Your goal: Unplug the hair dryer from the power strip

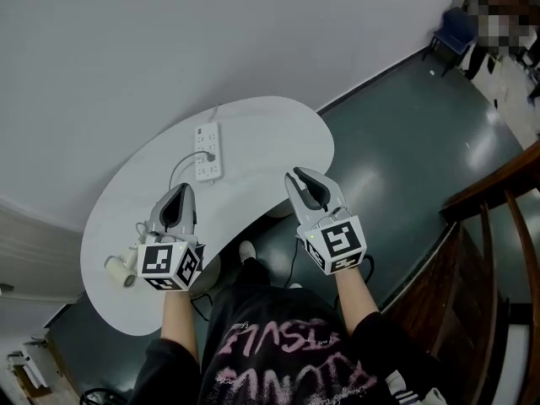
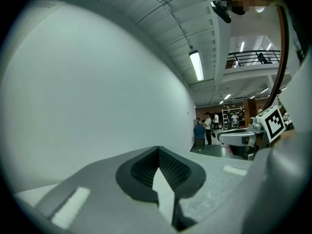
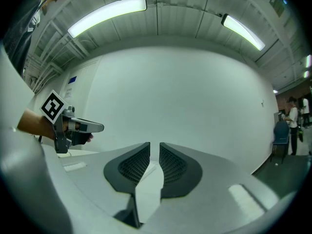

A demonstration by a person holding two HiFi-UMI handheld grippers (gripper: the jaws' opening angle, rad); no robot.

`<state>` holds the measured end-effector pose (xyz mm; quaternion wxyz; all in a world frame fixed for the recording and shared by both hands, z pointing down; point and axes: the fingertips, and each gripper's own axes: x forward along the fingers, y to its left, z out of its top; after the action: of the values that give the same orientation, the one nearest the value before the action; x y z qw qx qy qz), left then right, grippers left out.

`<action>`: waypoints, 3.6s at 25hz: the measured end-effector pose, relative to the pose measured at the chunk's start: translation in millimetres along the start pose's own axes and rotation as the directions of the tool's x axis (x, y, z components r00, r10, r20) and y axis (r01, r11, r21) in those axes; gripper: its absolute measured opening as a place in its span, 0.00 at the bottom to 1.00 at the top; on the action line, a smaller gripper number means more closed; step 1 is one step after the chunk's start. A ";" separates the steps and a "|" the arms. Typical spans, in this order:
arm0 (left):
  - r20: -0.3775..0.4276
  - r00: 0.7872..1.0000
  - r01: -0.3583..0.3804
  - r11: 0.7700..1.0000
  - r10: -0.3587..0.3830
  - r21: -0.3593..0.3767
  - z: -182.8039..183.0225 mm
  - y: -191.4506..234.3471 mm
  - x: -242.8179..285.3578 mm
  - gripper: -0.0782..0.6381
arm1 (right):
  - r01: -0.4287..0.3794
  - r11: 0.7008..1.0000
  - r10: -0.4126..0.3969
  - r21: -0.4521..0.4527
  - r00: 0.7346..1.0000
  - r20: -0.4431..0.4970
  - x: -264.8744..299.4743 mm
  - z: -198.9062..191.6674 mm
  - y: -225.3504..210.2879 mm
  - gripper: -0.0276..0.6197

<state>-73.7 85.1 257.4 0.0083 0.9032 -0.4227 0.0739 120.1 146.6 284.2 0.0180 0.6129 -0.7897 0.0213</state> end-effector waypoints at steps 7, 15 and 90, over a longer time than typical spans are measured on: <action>-0.008 1.000 -0.002 0.999 0.002 -0.038 -11.2 36.7 18.8 0.11 | -0.013 1.000 0.013 -0.007 0.999 -0.042 41.6 -5.3 9.0 0.15; -0.042 0.999 -0.013 0.996 0.010 -0.087 -32.9 70.1 42.2 0.11 | -0.039 0.999 0.038 -0.012 0.995 -0.097 86.7 -18.5 13.5 0.16; -0.211 0.977 -0.092 0.962 0.037 -0.257 -122.9 190.7 150.4 0.11 | -0.202 0.976 0.216 0.079 0.929 -0.299 309.1 -113.5 8.1 0.20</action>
<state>-140.1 -142.5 391.1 0.1702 0.8671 -0.4551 0.1094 35.8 -144.0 414.3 0.1234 0.5148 -0.8374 0.1362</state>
